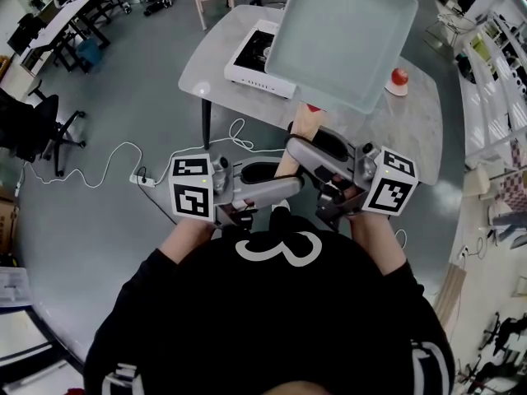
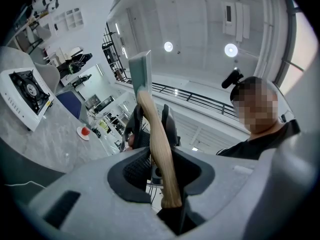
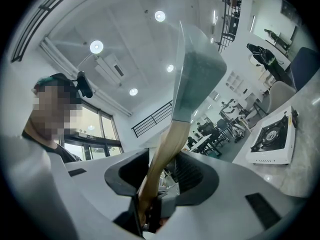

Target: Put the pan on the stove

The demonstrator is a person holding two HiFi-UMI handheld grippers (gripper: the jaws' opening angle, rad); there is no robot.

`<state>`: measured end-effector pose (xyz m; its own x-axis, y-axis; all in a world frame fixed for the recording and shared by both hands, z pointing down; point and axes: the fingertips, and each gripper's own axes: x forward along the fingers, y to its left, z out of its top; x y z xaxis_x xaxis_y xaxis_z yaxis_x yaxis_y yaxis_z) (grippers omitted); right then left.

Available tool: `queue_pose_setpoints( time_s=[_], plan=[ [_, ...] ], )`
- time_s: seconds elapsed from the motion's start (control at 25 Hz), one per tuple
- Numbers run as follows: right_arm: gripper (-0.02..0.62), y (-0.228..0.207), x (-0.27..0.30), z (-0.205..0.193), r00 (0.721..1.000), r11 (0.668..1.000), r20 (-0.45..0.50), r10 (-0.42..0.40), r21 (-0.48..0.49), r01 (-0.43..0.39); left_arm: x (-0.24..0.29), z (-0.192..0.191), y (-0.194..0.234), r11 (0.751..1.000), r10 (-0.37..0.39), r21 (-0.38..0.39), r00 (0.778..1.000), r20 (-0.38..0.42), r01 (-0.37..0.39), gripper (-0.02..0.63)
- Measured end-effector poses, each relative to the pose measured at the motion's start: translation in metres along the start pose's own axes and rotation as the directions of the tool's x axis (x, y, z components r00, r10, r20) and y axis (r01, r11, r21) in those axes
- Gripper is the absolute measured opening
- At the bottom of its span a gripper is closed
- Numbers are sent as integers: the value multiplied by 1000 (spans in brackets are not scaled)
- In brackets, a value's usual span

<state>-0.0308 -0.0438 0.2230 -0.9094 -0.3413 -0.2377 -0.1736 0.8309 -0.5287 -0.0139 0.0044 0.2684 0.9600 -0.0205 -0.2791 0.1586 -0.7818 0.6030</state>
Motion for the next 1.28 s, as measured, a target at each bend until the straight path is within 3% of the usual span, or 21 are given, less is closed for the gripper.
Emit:
queue_pose_setpoints(
  time_s=[0.44,0.64,0.92,1.12,1.28],
  plan=[
    [150,-45,7,15,1000,1000,-3,4,8,-4,5,20,43,1000,8,-10,1000,9,-8,120],
    [150,-91,19,44,1000,999,-4,0,43,0,14,55,83,999,23,-39,1000,15,-23,120],
    [150,-110,17,31,1000,997,-19,-5,74,7,10,46,101,997,43,-65,999,22,-41,120],
    [150,-171,38,60,999,993,-26,-20,116,23,14,87,157,992,65,-108,998,26,-62,120],
    [150,-186,39,57,999,990,-26,-31,139,34,12,87,171,989,71,-134,997,37,-65,120]
  ],
)
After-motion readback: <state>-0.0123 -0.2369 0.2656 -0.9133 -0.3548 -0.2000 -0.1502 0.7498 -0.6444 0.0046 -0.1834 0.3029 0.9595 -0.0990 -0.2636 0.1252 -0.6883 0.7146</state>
